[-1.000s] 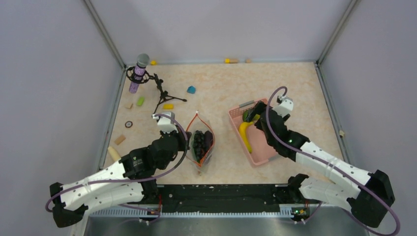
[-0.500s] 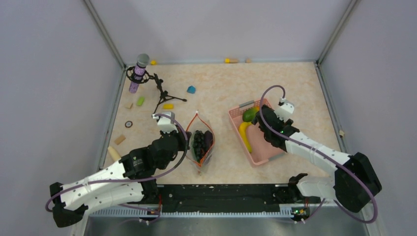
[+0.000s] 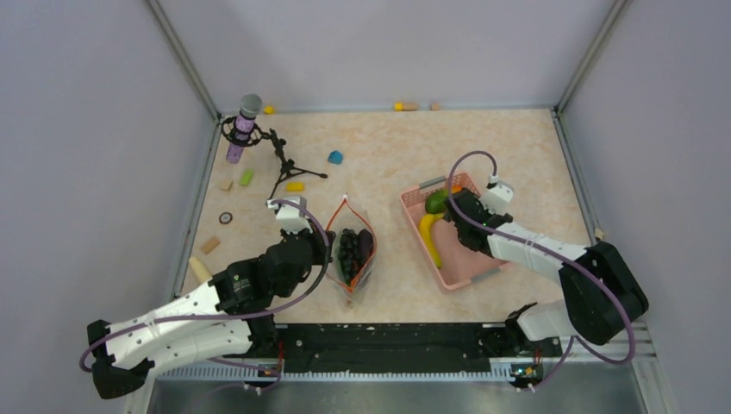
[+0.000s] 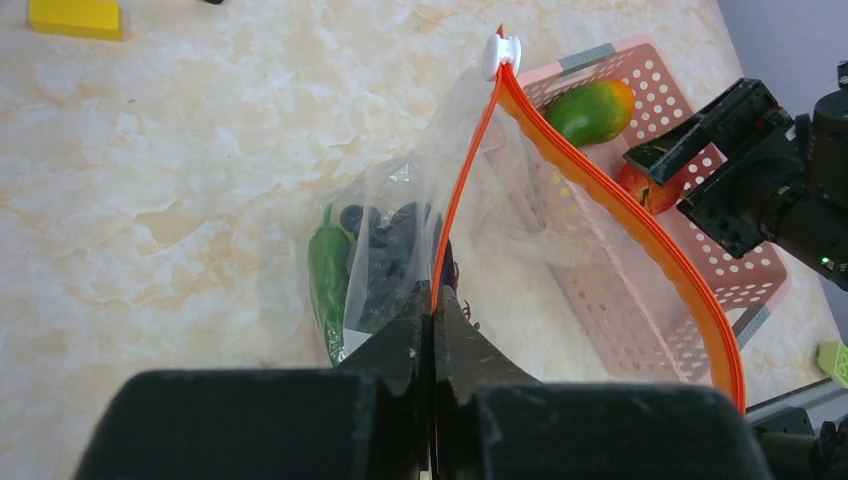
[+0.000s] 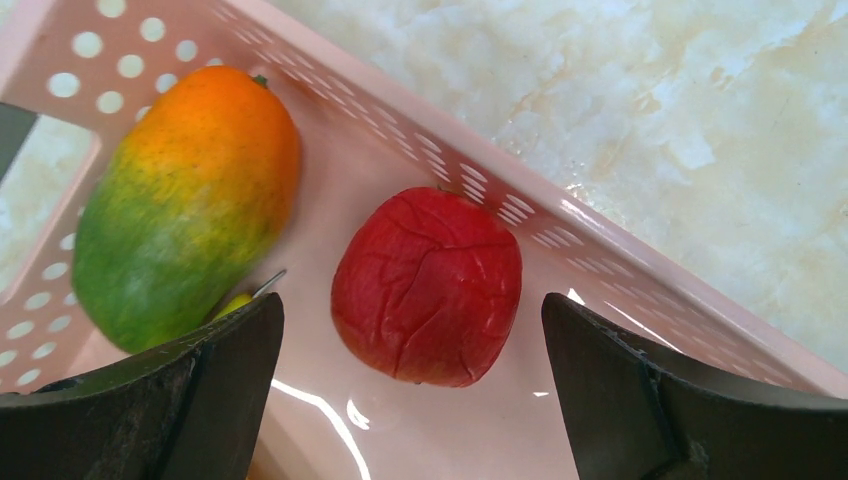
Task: Place the food in the zip-top bag and seal the zipper
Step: Pick up the fake fruit from the bin.
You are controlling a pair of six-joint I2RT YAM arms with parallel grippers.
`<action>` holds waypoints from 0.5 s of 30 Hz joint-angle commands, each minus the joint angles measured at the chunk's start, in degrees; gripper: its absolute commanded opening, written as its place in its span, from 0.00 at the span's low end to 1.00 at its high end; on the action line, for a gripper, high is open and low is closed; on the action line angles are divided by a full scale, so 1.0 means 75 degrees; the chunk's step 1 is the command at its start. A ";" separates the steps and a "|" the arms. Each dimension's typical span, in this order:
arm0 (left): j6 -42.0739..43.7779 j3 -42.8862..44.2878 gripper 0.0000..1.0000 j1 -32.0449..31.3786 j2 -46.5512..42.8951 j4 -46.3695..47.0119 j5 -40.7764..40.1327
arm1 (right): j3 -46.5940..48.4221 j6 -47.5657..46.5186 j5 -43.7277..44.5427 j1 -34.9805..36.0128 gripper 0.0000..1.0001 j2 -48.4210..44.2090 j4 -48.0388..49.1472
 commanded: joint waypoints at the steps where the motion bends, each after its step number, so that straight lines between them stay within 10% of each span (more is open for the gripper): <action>1: 0.0041 -0.0020 0.00 0.0031 -0.0001 0.0263 -0.0031 | 0.0122 0.0111 0.0119 -0.0169 0.99 0.0369 0.0321; 15: 0.0075 -0.0020 0.00 0.0033 -0.0001 0.0248 -0.0116 | 0.0078 0.0254 0.0277 -0.0353 0.78 0.0990 0.0773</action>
